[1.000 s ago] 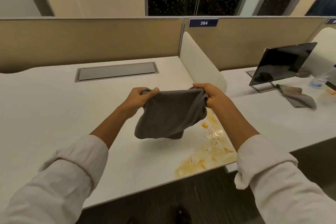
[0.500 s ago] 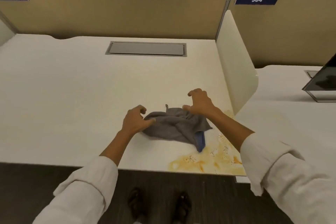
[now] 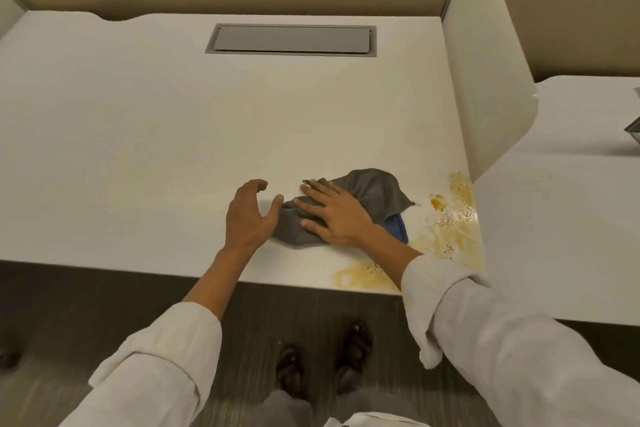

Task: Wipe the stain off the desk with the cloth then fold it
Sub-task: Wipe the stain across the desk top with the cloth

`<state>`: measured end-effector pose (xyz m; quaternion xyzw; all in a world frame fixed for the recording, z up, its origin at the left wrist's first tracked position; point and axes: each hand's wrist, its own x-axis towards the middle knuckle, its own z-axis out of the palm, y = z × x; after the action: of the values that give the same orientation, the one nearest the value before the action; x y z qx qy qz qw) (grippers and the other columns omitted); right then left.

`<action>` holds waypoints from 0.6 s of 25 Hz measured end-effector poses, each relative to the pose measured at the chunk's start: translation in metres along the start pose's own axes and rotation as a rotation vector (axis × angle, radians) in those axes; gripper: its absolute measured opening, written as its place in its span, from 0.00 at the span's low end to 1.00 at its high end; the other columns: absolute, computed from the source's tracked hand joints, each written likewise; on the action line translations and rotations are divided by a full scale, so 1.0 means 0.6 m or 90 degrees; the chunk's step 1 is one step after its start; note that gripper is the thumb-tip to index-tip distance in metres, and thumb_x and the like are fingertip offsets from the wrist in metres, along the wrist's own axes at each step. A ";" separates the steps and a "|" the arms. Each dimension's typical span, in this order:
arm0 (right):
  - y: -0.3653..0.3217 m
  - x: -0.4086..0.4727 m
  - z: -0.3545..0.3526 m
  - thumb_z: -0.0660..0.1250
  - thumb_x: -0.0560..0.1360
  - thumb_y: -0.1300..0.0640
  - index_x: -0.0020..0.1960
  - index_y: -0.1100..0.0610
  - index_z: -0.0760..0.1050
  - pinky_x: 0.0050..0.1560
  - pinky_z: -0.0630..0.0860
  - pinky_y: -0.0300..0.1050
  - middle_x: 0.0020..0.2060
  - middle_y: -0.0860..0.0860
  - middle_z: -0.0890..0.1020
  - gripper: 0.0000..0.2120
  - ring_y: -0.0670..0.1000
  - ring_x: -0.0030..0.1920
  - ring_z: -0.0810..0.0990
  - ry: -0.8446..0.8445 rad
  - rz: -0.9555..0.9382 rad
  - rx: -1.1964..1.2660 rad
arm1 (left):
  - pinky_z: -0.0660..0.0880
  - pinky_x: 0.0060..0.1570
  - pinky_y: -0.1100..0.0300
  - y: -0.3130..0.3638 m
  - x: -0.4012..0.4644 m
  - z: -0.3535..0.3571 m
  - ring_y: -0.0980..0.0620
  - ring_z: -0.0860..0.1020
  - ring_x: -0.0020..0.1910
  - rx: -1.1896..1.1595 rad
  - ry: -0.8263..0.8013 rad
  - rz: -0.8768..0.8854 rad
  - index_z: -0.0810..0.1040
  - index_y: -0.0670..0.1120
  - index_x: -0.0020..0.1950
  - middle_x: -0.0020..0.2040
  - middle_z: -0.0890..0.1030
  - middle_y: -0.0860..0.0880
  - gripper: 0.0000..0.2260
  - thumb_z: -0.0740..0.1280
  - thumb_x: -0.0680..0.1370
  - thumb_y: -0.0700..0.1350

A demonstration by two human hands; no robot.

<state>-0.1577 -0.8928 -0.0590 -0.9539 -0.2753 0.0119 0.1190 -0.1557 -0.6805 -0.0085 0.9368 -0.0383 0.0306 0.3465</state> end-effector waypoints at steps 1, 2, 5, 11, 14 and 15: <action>-0.007 -0.017 0.007 0.53 0.82 0.41 0.75 0.49 0.66 0.76 0.54 0.57 0.77 0.54 0.64 0.24 0.56 0.78 0.57 0.000 -0.005 0.004 | 0.73 0.60 0.51 0.002 0.000 0.003 0.45 0.77 0.60 -0.005 -0.011 0.013 0.74 0.42 0.63 0.61 0.80 0.45 0.18 0.67 0.78 0.50; -0.010 -0.036 0.009 0.52 0.83 0.42 0.75 0.47 0.66 0.77 0.53 0.57 0.77 0.53 0.63 0.23 0.55 0.79 0.55 0.001 0.002 0.006 | 0.73 0.61 0.50 0.006 0.002 0.005 0.45 0.77 0.61 -0.010 -0.024 0.028 0.74 0.42 0.64 0.61 0.80 0.44 0.17 0.66 0.78 0.50; 0.008 -0.085 -0.016 0.54 0.83 0.43 0.73 0.41 0.68 0.77 0.43 0.63 0.79 0.52 0.57 0.20 0.55 0.80 0.46 -0.011 0.044 0.023 | 0.73 0.59 0.50 0.017 0.015 0.005 0.44 0.77 0.61 -0.021 -0.055 0.084 0.74 0.41 0.64 0.61 0.80 0.44 0.16 0.66 0.79 0.48; -0.032 -0.085 -0.049 0.59 0.75 0.37 0.74 0.51 0.67 0.76 0.48 0.65 0.79 0.56 0.58 0.32 0.57 0.79 0.50 0.258 0.513 0.160 | 0.74 0.59 0.50 0.021 0.024 -0.001 0.45 0.78 0.60 -0.052 -0.064 0.125 0.74 0.42 0.64 0.60 0.80 0.45 0.16 0.66 0.79 0.48; -0.071 -0.046 -0.022 0.48 0.72 0.25 0.79 0.61 0.47 0.76 0.40 0.64 0.79 0.64 0.45 0.51 0.63 0.78 0.40 0.077 0.834 0.165 | 0.73 0.58 0.50 0.025 0.028 0.003 0.46 0.77 0.60 -0.054 -0.093 0.133 0.74 0.42 0.63 0.60 0.80 0.46 0.16 0.66 0.79 0.48; -0.074 -0.030 -0.018 0.48 0.71 0.23 0.79 0.63 0.44 0.76 0.39 0.65 0.78 0.66 0.44 0.53 0.64 0.78 0.39 0.066 0.863 0.161 | 0.73 0.58 0.50 0.027 0.030 0.005 0.46 0.77 0.60 -0.057 -0.098 0.139 0.74 0.42 0.63 0.59 0.80 0.46 0.16 0.66 0.79 0.48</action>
<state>-0.1951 -0.8681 -0.0390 -0.8937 0.3911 0.0697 0.2086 -0.1390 -0.6954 0.0014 0.9103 -0.1677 -0.0057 0.3784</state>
